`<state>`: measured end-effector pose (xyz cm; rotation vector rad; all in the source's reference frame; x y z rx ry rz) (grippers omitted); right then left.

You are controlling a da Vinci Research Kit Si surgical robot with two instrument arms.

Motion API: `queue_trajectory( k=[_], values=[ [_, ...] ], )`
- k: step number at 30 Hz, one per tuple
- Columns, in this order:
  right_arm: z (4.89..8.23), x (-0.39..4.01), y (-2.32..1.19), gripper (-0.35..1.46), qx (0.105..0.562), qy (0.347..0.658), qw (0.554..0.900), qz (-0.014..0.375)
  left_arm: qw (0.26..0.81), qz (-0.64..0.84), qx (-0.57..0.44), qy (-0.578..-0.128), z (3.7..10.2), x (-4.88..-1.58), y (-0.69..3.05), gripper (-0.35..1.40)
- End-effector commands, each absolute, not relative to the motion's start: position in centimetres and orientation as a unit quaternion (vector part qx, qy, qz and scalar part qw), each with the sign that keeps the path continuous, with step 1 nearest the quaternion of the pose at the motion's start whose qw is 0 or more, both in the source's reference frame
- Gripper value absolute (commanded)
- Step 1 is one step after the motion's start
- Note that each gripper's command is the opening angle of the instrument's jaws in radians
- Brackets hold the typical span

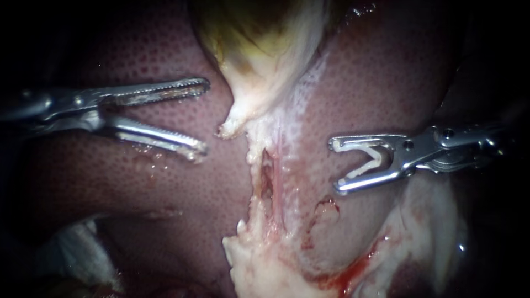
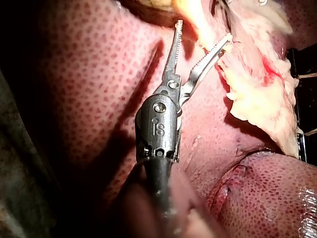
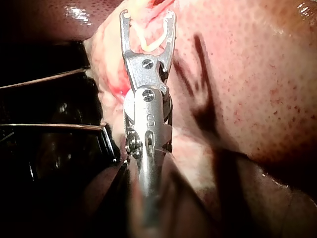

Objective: Grabbing gallbladder

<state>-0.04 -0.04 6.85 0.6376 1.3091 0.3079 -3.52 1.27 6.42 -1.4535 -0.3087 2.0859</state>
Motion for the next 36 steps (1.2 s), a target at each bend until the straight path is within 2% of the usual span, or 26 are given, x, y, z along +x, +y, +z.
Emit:
queue_trajectory(
  k=[1, 3, 10, 18, 21, 26, 28, 29, 36],
  values=[
    [6.85, -0.04, -0.04, 0.53, 0.29, 0.596, 0.736, 0.14, 0.288, 0.781, -0.543, -0.116, 6.44, -3.54, 1.27, 0.42],
    [6.85, -0.04, -0.04, 0.53, 0.29, 0.596, 0.736, 0.14, 0.296, 0.778, -0.542, -0.117, 6.5, -3.58, 1.26, 0.36],
    [6.85, -0.04, -0.04, 0.53, 0.29, 0.596, 0.736, 0.14, 0.309, 0.779, -0.532, -0.123, 6.74, -3.63, 1.19, 0.29],
    [6.85, -0.04, -0.04, 0.53, 0.29, 0.596, 0.736, 0.14, 0.313, 0.783, -0.522, -0.126, 6.96, -3.64, 1.19, 0.29],
    [6.85, -0.04, -0.05, 0.53, 0.29, 0.596, 0.736, 0.14, 0.313, 0.784, -0.522, -0.126, 6.97, -3.64, 1.2, 0.24],
    [6.85, -0.04, -0.05, 0.53, 0.29, 0.596, 0.736, 0.14, 0.315, 0.784, -0.519, -0.127, 7.0, -3.65, 1.22, 0.05],
    [6.85, -0.04, -0.05, 0.53, 0.29, 0.596, 0.736, 0.14, 0.314, 0.786, -0.517, -0.128, 7.01, -3.64, 1.22, -0.17],
    [6.85, -0.04, -0.05, 0.53, 0.29, 0.596, 0.736, 0.14, 0.316, 0.786, -0.515, -0.13, 7.01, -3.63, 1.22, -0.35],
    [6.85, -0.05, -0.05, 0.53, 0.291, 0.596, 0.736, 0.14, 0.311, 0.799, -0.495, -0.14, 6.93, -3.5, 1.23, -0.35]
  ],
)
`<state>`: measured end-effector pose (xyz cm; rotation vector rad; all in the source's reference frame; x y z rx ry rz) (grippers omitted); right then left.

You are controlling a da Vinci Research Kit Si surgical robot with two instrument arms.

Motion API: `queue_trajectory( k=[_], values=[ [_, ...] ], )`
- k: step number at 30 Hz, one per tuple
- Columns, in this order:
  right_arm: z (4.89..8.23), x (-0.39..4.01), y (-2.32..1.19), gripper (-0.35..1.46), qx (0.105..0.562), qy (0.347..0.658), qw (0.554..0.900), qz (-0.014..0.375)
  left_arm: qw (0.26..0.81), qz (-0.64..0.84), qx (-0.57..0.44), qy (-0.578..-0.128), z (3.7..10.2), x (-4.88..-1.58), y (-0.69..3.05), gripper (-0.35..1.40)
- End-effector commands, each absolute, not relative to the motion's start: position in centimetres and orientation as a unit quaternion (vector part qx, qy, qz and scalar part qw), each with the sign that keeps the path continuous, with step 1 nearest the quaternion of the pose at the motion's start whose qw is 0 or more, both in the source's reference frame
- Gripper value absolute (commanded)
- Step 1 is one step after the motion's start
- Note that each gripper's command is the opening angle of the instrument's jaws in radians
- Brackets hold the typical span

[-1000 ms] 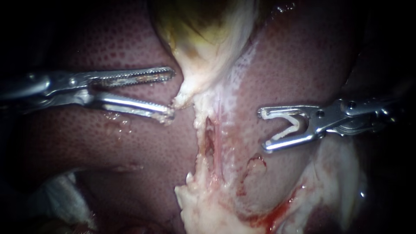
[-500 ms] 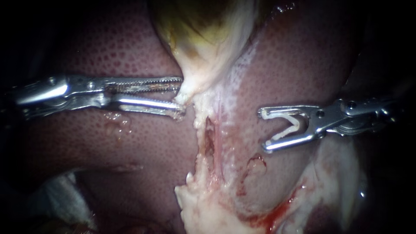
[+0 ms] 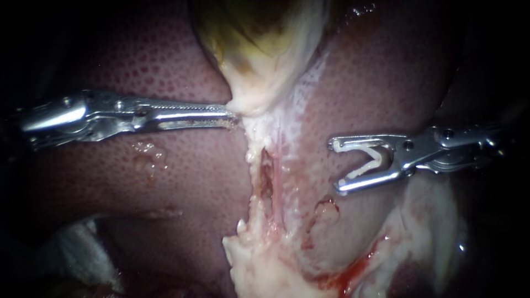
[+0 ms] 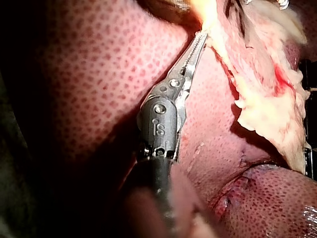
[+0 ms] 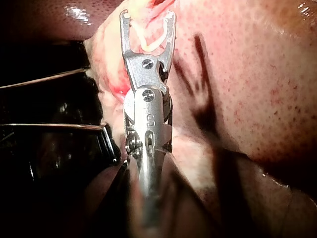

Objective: Grabbing gallbladder

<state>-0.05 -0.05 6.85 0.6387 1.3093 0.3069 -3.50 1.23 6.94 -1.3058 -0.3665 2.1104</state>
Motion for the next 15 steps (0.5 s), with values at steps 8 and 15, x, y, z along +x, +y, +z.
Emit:
queue_trajectory(
  k=[8, 15],
  values=[
    [6.85, -0.06, -0.05, 0.53, 0.291, 0.596, 0.735, 0.139, 0.312, 0.796, -0.496, -0.151, 6.65, -3.37, 1.35, -0.35],
    [6.85, -0.06, -0.05, 0.53, 0.291, 0.596, 0.735, 0.139, 0.334, 0.781, -0.506, -0.15, 6.19, -3.06, 1.66, -0.35]
  ],
)
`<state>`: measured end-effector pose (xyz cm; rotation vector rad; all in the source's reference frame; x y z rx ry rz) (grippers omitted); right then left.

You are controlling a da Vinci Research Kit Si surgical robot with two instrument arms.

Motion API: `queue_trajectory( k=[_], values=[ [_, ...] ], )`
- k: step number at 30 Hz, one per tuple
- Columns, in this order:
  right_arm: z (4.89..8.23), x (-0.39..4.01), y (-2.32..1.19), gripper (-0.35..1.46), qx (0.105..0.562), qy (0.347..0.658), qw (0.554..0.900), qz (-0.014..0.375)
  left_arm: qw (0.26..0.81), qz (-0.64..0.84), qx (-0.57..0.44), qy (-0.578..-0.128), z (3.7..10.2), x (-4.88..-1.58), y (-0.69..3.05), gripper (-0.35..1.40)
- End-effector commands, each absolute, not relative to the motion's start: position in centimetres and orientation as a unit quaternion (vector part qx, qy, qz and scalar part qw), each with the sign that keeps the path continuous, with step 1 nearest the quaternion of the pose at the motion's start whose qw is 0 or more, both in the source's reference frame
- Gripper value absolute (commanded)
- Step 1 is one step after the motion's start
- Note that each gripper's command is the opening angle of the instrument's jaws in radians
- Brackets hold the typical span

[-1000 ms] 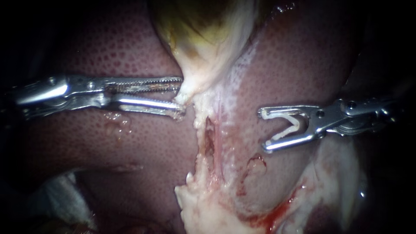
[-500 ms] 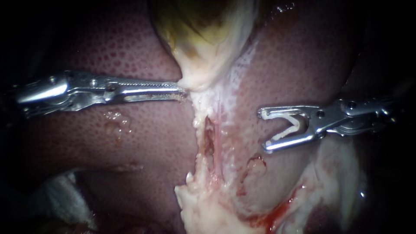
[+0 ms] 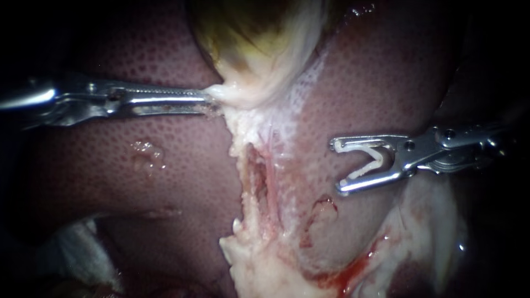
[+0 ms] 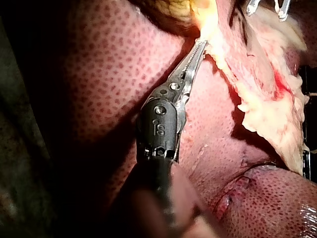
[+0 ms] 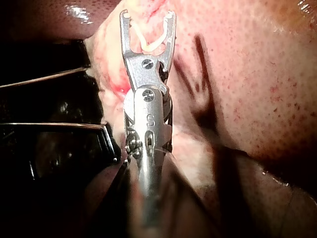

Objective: Grabbing gallbladder

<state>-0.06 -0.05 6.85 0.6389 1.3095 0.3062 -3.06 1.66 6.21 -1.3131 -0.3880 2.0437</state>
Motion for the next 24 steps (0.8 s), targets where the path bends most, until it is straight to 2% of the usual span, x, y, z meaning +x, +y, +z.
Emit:
queue_trajectory(
  k=[1, 7, 24],
  values=[
    [6.85, -0.06, -0.05, 0.53, 0.291, 0.596, 0.735, 0.139, 0.332, 0.781, -0.509, -0.146, 6.15, -3.03, 1.69, -0.35],
    [6.85, -0.06, -0.05, 0.53, 0.291, 0.596, 0.735, 0.139, 0.339, 0.777, -0.513, -0.134, 6.01, -2.89, 1.73, -0.35],
    [6.85, -0.06, -0.05, 0.53, 0.291, 0.596, 0.735, 0.139, 0.342, 0.779, -0.51, -0.128, 6.02, -2.88, 1.72, -0.35]
  ],
)
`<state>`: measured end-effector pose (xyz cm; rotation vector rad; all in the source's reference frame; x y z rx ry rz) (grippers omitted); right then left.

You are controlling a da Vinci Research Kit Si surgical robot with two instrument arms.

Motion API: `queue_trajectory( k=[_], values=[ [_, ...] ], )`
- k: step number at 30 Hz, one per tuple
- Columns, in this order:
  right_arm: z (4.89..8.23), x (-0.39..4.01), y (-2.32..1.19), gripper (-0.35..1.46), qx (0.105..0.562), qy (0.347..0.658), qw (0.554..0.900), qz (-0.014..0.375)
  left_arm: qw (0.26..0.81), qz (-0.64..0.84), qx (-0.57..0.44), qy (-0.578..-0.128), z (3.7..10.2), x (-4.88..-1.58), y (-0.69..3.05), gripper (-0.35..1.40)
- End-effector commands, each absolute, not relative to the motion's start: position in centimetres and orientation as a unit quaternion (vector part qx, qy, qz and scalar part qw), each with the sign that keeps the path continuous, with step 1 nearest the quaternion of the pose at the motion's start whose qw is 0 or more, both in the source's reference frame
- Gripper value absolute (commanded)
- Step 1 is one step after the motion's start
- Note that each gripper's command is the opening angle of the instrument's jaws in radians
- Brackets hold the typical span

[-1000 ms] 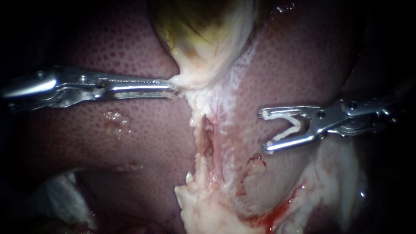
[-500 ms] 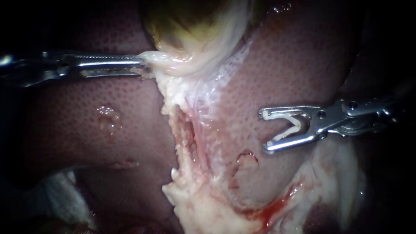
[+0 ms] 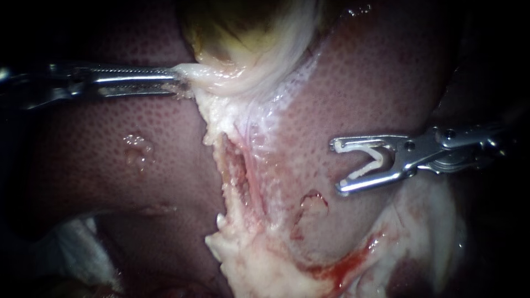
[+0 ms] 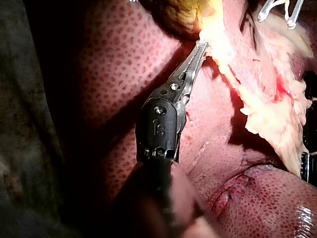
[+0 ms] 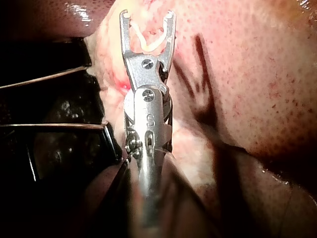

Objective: Grabbing gallbladder

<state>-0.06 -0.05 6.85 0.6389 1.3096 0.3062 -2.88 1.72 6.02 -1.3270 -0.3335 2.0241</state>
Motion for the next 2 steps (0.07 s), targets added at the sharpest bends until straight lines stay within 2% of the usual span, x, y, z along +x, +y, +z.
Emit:
queue_trajectory(
  k=[1, 2],
  values=[
    [6.85, -0.06, -0.05, 0.53, 0.291, 0.596, 0.735, 0.139, 0.342, 0.779, -0.51, -0.128, 6.02, -2.88, 1.72, -0.35],
    [6.85, -0.06, -0.05, 0.53, 0.291, 0.596, 0.735, 0.139, 0.342, 0.779, -0.51, -0.128, 6.02, -2.88, 1.72, -0.35]
  ],
)
